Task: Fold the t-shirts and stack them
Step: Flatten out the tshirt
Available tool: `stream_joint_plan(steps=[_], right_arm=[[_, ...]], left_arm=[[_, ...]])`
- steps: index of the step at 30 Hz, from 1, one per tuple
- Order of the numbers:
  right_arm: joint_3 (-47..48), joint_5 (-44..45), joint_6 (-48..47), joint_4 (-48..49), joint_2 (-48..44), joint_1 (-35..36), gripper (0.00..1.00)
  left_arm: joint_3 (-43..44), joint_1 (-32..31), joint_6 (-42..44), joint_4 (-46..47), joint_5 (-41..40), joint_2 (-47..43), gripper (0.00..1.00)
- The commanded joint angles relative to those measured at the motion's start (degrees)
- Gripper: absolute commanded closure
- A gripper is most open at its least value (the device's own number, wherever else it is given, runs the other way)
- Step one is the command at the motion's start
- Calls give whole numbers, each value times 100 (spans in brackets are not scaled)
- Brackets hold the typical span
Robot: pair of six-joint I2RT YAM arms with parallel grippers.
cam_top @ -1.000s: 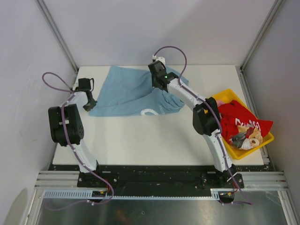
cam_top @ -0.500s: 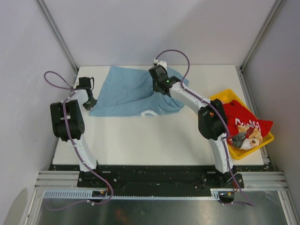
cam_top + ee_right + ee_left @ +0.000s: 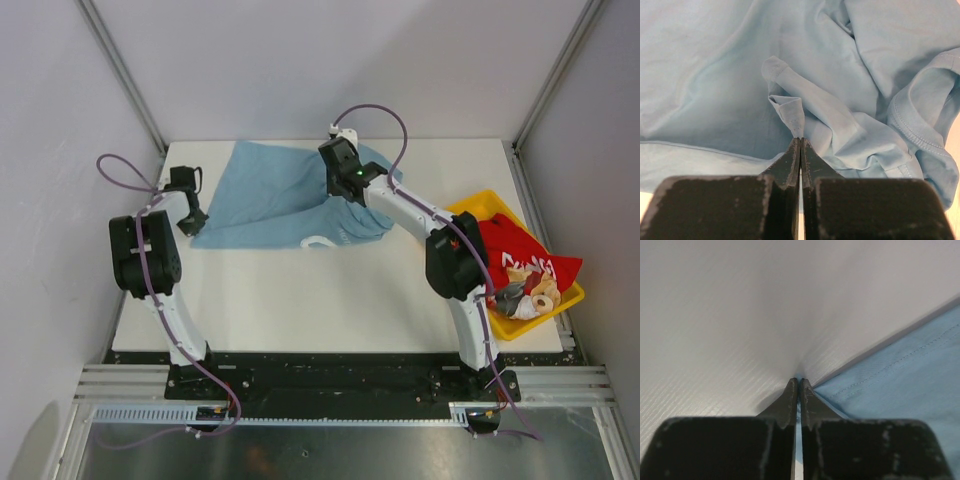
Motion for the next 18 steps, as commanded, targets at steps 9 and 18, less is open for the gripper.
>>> stream_joint_plan(steps=[9, 18], right_arm=[[-489, 277, 437, -94, -753, 94, 100], [-2377, 19, 1352, 226, -1907, 135, 100]], left_arm=[[-87, 49, -53, -35, -22, -789, 100], [-725, 49, -165, -29, 60, -1439, 100]])
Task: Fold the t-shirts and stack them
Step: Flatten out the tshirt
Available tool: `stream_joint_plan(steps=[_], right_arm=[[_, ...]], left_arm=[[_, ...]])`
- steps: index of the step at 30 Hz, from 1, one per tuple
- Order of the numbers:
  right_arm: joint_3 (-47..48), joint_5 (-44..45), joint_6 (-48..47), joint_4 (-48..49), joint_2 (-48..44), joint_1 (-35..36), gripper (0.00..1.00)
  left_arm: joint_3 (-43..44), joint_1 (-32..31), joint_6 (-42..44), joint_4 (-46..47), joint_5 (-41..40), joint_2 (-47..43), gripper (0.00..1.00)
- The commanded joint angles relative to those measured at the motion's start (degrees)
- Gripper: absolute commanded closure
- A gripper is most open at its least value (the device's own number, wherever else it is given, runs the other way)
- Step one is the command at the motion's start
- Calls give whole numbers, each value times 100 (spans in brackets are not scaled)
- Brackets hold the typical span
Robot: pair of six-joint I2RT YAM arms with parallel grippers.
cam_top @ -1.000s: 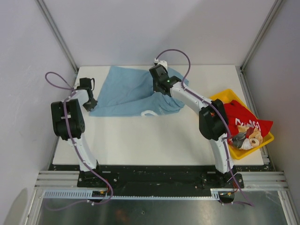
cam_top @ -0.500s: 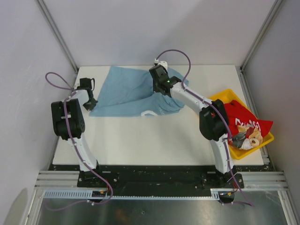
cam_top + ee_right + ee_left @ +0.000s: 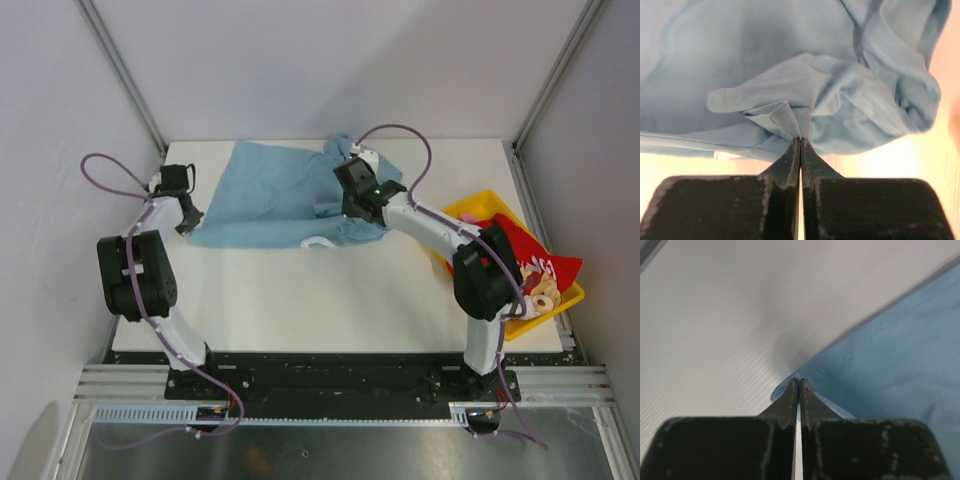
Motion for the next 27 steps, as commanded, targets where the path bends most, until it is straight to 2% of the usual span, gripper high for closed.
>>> stream_joint_plan(steps=[1, 4, 15, 18, 19, 24, 27], right_arm=[[-865, -84, 784, 253, -813, 73, 100], [-1489, -59, 1190, 316, -1202, 232, 100], [-3842, 31, 2829, 792, -2317, 1519, 100], [-4322, -58, 2993, 968, -2501, 1805, 97], [-4389, -22, 2959, 928, -2565, 1889, 92], [-4445, 391, 2413, 523, -3535, 2045, 50], [-4447, 467, 2036, 436, -4138, 1637, 40]], left_arm=[[-375, 47, -192, 34, 23, -474, 100], [-611, 51, -302, 36, 115, -694, 100], [-1365, 56, -568, 30, 292, -1394, 100], [-1503, 69, -627, 30, 326, -1530, 100], [-1531, 71, -628, 28, 326, -1557, 100], [-1600, 80, -627, 30, 331, -1668, 100], [-1588, 89, -629, 29, 336, -1705, 100]])
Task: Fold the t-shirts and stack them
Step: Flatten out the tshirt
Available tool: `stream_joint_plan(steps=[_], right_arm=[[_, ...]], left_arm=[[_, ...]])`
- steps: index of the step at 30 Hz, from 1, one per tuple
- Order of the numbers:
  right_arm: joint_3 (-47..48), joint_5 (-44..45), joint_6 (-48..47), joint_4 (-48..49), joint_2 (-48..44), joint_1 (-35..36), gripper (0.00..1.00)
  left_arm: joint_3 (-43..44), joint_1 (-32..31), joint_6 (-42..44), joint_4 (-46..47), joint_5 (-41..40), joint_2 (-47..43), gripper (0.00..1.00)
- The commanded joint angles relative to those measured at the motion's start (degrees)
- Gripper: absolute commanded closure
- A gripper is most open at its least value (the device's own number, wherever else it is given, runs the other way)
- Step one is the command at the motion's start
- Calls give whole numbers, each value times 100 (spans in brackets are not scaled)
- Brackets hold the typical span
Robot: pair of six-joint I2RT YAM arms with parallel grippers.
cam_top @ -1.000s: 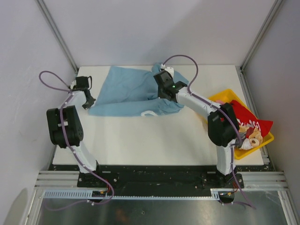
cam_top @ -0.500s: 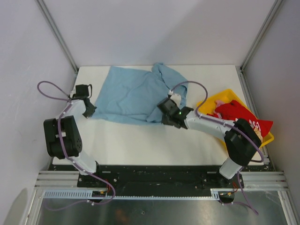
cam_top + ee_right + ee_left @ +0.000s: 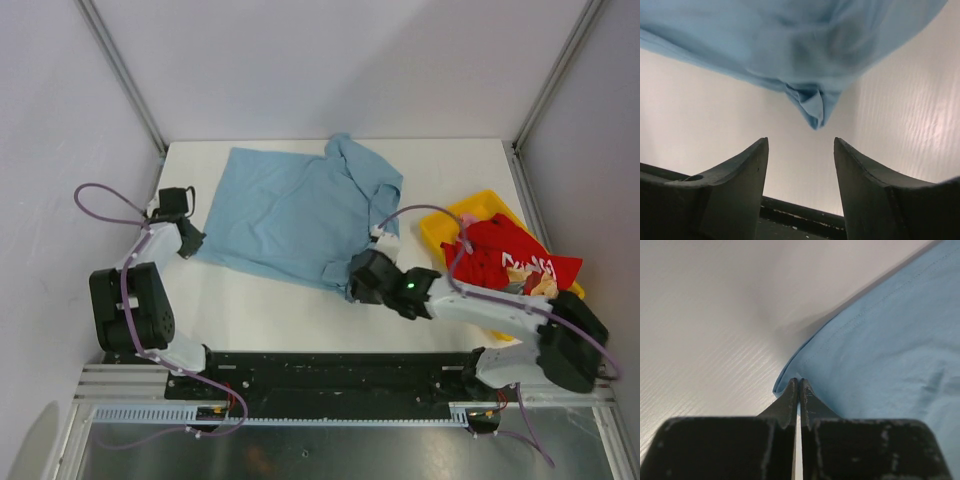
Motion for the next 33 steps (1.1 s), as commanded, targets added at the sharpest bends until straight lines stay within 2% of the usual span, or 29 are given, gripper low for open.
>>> stream_joint_plan(steps=[1, 4, 9, 12, 18, 26, 33], right_arm=[[93, 362, -549, 7, -931, -643, 40], [279, -88, -921, 192, -568, -1432, 43], [706, -420, -1152, 300, 342, -2208, 53], [748, -743, -1133, 485, 675, -2666, 55], [890, -1006, -1325, 783, 1222, -3029, 50], [1040, -1053, -1604, 860, 1645, -3790, 59], [1624, -730, -2097, 714, 2058, -4394, 66]], left_arm=[[0, 73, -127, 85, -6, -268, 100], [9, 79, -118, 84, 10, -289, 100], [2, 97, -97, 84, 8, -383, 100], [-14, 110, -118, 88, 14, -435, 100], [-40, 124, -150, 88, 11, -470, 100], [-94, 185, -187, 83, 41, -565, 100], [-144, 194, -188, 85, 65, -614, 100]])
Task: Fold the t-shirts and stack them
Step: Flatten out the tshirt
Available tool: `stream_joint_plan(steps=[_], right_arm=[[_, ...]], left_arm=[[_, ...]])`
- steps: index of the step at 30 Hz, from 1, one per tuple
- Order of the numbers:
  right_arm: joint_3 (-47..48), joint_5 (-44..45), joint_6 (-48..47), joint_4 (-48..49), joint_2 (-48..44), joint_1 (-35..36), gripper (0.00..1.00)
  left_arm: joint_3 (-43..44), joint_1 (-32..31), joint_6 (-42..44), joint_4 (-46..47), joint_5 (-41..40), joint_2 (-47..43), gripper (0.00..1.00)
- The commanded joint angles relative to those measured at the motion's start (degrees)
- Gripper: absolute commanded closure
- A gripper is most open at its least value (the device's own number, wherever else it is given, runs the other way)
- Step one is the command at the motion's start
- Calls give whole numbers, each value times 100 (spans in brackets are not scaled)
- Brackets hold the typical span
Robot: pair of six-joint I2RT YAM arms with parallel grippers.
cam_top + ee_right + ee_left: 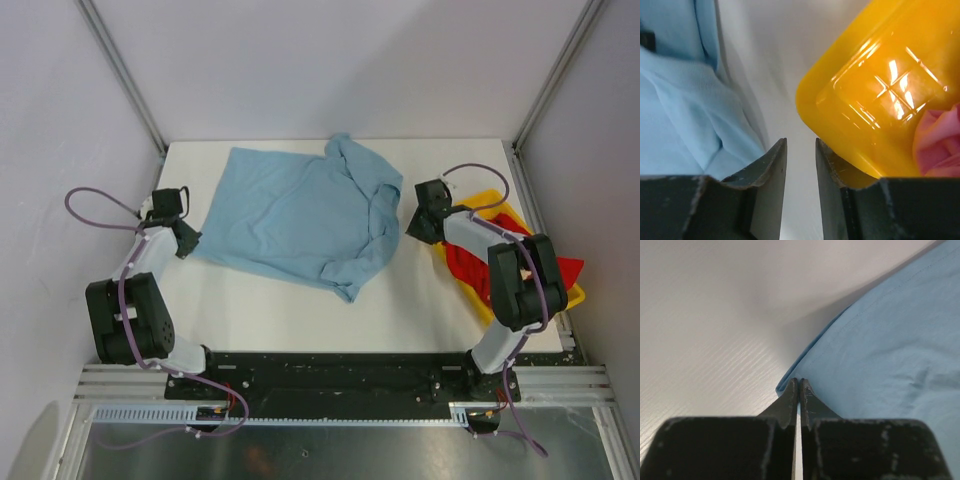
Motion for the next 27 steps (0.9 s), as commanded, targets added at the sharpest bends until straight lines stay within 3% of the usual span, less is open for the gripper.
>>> stream_joint_plan(steps=[1, 8, 17, 23, 27], right_arm=[[623, 370, -484, 68, 315, -317, 67], [1665, 728, -858, -237, 1142, -689, 69], [2266, 633, -1048, -576, 1547, -1006, 68], [2467, 488, -1036, -971, 1163, -532, 61], [1987, 272, -702, -1108, 661, -57, 59]], left_arm=[[-45, 67, -99, 89, -1, -245, 100], [-49, 71, -106, 95, 49, -263, 100], [-35, 90, -129, 89, 127, -235, 100], [-74, 90, -152, 91, 130, -258, 100], [-76, 91, -152, 88, 116, -282, 100]])
